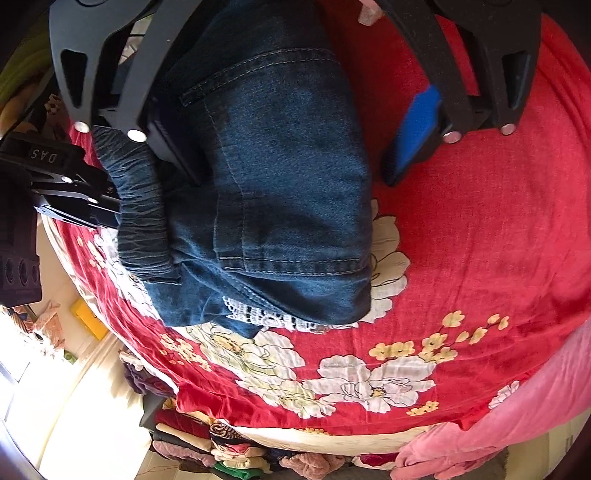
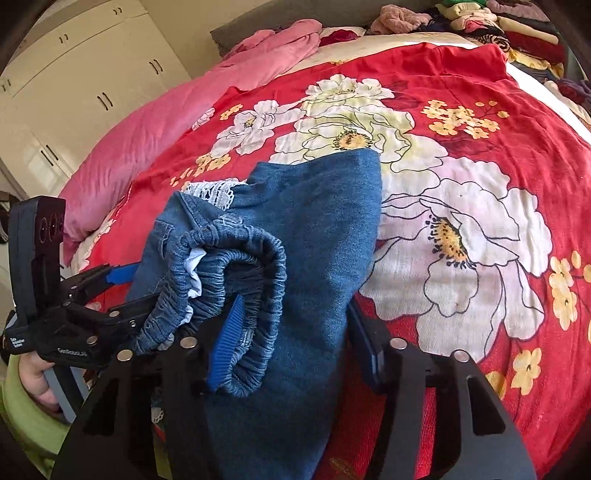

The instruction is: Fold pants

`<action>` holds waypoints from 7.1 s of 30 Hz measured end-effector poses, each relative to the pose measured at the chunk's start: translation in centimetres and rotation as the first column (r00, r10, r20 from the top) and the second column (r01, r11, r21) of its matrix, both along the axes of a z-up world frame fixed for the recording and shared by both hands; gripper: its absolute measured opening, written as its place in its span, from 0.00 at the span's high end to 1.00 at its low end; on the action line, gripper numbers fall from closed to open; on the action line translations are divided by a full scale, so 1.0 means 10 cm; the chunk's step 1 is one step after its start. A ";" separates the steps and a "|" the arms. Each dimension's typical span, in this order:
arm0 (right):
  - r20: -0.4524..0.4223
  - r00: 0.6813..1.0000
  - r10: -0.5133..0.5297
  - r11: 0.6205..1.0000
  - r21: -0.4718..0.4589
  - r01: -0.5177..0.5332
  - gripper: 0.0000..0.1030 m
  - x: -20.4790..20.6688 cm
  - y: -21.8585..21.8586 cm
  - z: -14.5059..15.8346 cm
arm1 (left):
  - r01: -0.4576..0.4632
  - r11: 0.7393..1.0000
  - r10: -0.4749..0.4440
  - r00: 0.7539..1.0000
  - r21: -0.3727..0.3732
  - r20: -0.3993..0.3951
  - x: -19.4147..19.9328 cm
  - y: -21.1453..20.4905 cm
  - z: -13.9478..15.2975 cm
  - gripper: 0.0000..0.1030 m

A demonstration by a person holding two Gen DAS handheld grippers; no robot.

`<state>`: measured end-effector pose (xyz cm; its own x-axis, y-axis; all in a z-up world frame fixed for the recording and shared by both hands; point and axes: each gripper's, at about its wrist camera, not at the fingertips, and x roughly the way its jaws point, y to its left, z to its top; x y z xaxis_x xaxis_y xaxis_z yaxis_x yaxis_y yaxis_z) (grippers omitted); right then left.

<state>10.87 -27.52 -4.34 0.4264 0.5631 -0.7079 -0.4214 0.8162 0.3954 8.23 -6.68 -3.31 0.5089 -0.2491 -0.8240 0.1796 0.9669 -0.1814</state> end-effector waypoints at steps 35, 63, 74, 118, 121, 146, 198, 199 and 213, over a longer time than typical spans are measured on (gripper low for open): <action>0.200 0.980 0.020 0.988 -0.156 0.011 0.83 0.71 0.50 0.48 | -0.082 0.996 0.078 0.989 0.025 0.123 0.65 0.16 0.48 0.56; 0.165 0.974 -0.154 0.974 -0.138 0.178 0.19 0.46 0.08 0.31 | -0.126 0.989 0.117 0.987 0.083 0.110 0.45 0.31 0.33 0.15; 0.344 0.921 -0.182 0.968 -0.103 0.230 0.05 -0.17 -0.12 0.81 | -0.141 0.988 0.126 0.970 0.059 0.206 -0.05 0.38 0.68 0.09; 0.256 0.954 -0.155 0.963 -0.177 0.203 0.04 -1.09 -0.19 0.47 | -0.161 0.983 0.146 0.976 0.087 0.165 -1.02 0.37 0.41 0.09; 0.255 0.955 -0.152 0.964 -0.175 0.200 0.04 -1.09 -0.19 0.48 | -0.178 0.979 0.160 0.974 0.103 0.159 -1.02 0.38 0.41 0.09; 0.261 0.954 -0.146 0.963 -0.184 0.197 0.04 -1.12 -0.13 0.53 | -0.193 0.976 0.176 0.971 0.099 0.162 -1.05 0.42 0.46 0.09; 0.247 0.955 -0.166 0.955 -0.201 0.218 0.04 -1.09 -0.14 0.52 | -0.212 0.970 0.195 0.970 0.116 0.143 -1.06 0.48 0.45 0.09; 0.247 0.954 -0.169 0.954 -0.201 0.221 0.04 -1.08 -0.14 0.52 | -0.214 0.970 0.197 0.970 0.114 0.146 -1.06 0.49 0.45 0.09; 0.177 0.939 -0.294 0.926 -0.192 0.326 0.04 -0.71 -0.61 0.31 | -0.342 0.931 0.328 0.937 0.124 0.119 -0.72 1.00 0.36 0.09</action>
<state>3.77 -33.62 -1.25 0.6600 0.2274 -0.7160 -0.1719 0.9735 0.1506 1.03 3.37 0.29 0.6201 0.0644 -0.7819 -0.1498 0.9880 -0.0375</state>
